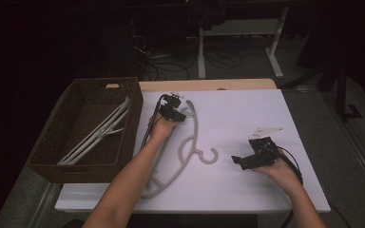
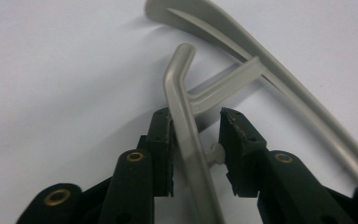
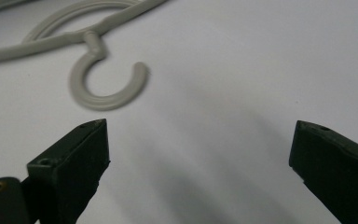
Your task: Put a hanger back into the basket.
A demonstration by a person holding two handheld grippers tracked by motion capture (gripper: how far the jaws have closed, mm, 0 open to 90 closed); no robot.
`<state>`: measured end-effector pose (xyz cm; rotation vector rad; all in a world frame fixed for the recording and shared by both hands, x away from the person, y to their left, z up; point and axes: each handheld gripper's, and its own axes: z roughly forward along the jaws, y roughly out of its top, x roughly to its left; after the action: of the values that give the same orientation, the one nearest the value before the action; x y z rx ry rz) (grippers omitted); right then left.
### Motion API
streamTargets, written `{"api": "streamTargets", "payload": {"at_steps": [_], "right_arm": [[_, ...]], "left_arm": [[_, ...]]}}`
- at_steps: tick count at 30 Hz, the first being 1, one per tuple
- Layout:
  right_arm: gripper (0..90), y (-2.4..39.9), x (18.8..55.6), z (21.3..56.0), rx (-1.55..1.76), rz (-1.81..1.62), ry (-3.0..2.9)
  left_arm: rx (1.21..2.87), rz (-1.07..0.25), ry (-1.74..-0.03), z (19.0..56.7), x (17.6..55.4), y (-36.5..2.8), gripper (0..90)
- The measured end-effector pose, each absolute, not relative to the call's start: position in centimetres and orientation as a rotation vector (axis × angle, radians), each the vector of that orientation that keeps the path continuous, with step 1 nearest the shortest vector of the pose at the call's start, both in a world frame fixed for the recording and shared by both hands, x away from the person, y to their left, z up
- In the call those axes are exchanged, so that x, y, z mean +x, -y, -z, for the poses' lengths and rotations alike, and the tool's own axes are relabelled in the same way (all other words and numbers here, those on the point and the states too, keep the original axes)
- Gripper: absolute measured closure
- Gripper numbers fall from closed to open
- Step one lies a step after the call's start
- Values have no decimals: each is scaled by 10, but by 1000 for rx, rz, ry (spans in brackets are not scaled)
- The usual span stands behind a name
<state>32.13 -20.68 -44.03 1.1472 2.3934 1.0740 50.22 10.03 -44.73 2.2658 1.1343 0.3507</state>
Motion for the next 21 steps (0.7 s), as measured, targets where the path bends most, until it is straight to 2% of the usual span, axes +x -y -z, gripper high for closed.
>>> {"api": "streamTargets", "payload": {"at_steps": [7, 21], "right_arm": [[46, 207, 321, 440, 1147, -1075, -2393], [47, 208, 321, 440, 1146, -1080, -2395]], "left_arm": [[2290, -275, -1033, 447, 495, -75, 703], [2369, -188, -800, 446, 477, -2, 705]]}}
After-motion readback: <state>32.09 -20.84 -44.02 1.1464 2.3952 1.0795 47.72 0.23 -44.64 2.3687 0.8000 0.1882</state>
